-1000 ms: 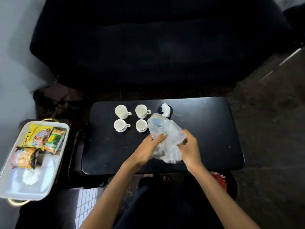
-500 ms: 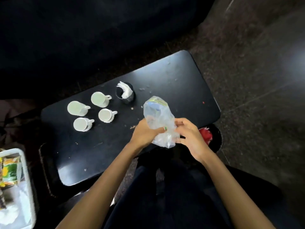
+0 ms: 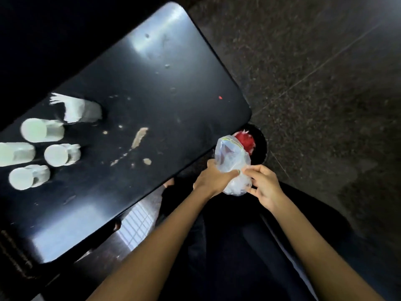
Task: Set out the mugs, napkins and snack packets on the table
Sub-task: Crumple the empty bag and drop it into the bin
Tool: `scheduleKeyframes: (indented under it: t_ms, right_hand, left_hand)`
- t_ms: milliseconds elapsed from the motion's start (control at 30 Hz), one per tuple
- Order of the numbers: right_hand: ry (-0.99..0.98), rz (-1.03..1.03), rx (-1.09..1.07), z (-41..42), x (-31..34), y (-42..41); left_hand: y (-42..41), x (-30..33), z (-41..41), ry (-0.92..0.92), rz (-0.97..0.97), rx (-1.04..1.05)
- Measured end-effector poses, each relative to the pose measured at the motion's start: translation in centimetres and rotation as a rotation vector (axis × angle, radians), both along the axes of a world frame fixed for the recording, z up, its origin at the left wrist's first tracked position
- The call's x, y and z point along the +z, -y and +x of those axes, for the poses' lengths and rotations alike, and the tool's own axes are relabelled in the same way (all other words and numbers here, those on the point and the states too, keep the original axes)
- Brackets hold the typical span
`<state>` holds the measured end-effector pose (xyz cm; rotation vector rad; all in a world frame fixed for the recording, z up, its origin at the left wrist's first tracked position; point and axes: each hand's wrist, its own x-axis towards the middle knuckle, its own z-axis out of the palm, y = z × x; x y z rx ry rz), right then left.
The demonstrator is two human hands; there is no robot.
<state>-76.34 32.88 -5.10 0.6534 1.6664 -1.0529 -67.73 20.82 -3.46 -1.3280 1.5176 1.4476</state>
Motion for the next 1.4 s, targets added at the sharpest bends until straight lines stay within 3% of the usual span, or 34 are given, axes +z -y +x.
scheduleKeyframes:
  t_ms: [133,300,433,633,767,1100,1400]
  right_hand:
    - [-0.05,0.169,-0.113,-3.1,-7.2,-2.4]
    - [-0.257,0.33,-0.061,-5.3,-16.0,-2.3]
    - [-0.399,0.386,0.169,-6.0,-21.0,-1.8]
    - [-0.193,0.344,0.509,-5.5,-24.2,-0.9]
    - [-0.196,0.367,0.501,-5.1,-24.0,-1.4]
    - [-0.506,0.414,0.595,-5.0,-18.4,-0.9]
    - [-1.035,0.234,0.735,-3.0,-11.1,0.9]
  left_hand:
    - [-3.4,-6.6,-3.1,0.047,-0.018,-0.031]
    - [-4.9,-13.6,-4.9,-0.036,-0.081,-0.276]
    - [-5.0,-18.3,-5.2,0.012,-0.073,-0.485]
    - [-4.6,-21.7,-6.0,0.08,-0.047,-0.65]
    - [-4.5,-21.8,-6.7,0.088,-0.053,-0.649]
    - [-4.5,-17.2,-7.2,0.126,-0.29,-0.439]
    - [-3.8,-11.1,-4.0,-0.209,-0.552,-0.343]
